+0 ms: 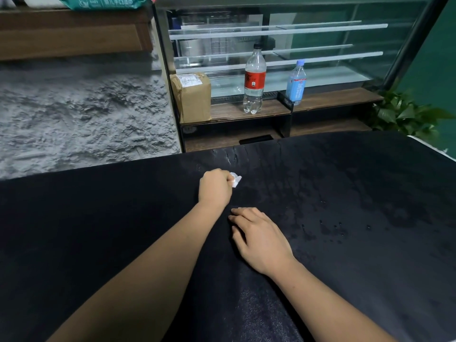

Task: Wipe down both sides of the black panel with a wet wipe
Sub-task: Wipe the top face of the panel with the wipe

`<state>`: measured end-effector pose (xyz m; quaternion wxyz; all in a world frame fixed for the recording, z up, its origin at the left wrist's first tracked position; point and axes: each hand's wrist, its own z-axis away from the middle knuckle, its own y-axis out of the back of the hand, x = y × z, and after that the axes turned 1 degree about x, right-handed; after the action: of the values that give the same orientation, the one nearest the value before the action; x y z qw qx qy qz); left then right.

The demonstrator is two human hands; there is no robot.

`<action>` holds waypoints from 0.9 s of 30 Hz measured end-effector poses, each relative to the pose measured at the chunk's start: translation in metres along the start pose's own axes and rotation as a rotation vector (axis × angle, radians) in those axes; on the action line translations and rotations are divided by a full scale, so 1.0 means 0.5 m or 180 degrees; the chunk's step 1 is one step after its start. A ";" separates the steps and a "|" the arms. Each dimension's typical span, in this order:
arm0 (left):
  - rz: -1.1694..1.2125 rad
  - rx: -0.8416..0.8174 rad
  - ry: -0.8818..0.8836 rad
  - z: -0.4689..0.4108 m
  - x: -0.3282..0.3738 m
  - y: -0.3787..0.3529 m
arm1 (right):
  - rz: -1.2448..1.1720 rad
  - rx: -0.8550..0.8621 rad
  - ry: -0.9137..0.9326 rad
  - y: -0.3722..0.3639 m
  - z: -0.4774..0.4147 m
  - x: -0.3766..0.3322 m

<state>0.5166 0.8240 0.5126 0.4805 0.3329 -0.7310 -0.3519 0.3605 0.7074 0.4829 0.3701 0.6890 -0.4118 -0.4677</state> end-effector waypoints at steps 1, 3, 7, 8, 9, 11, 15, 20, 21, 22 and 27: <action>-0.0006 -0.0037 -0.0069 0.002 0.012 -0.007 | -0.0001 -0.0007 0.0003 0.000 0.000 0.001; -0.0004 -0.0100 -0.0180 0.006 0.033 -0.020 | -0.0013 -0.0011 0.0008 0.001 -0.001 0.001; 0.0047 -0.0168 -0.0330 0.009 0.063 -0.039 | -0.0002 0.0041 -0.0003 0.000 -0.001 0.002; 0.0058 -0.0188 -0.0354 0.010 0.068 -0.042 | 0.0006 0.0047 -0.0014 0.000 -0.001 0.002; 0.0067 -0.0214 -0.0378 0.009 0.071 -0.045 | 0.0009 0.0054 -0.0021 -0.001 -0.001 0.003; 0.0064 -0.0282 -0.0425 0.004 0.071 -0.046 | 0.0000 0.0069 -0.0016 -0.003 0.000 0.003; -0.0076 -0.0478 -0.0576 -0.007 0.059 -0.034 | -0.0064 0.0055 -0.0015 -0.004 0.000 0.004; -0.0239 -0.0374 -0.0452 -0.034 0.020 -0.011 | -0.0081 0.0047 -0.0016 -0.003 0.001 0.005; -0.0254 -0.0340 -0.0406 -0.037 0.010 -0.006 | -0.0077 0.0059 -0.0006 -0.003 0.001 0.005; -0.0266 -0.0311 -0.0373 -0.039 0.001 0.001 | -0.0068 0.0076 0.0002 -0.003 0.002 0.005; -0.0395 -0.0207 -0.0222 -0.044 -0.052 0.034 | -0.0070 0.0135 -0.0012 -0.006 0.003 0.005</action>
<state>0.5429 0.8502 0.5208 0.4426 0.3493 -0.7135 -0.4160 0.3604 0.7063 0.4789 0.3495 0.7003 -0.4148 -0.4641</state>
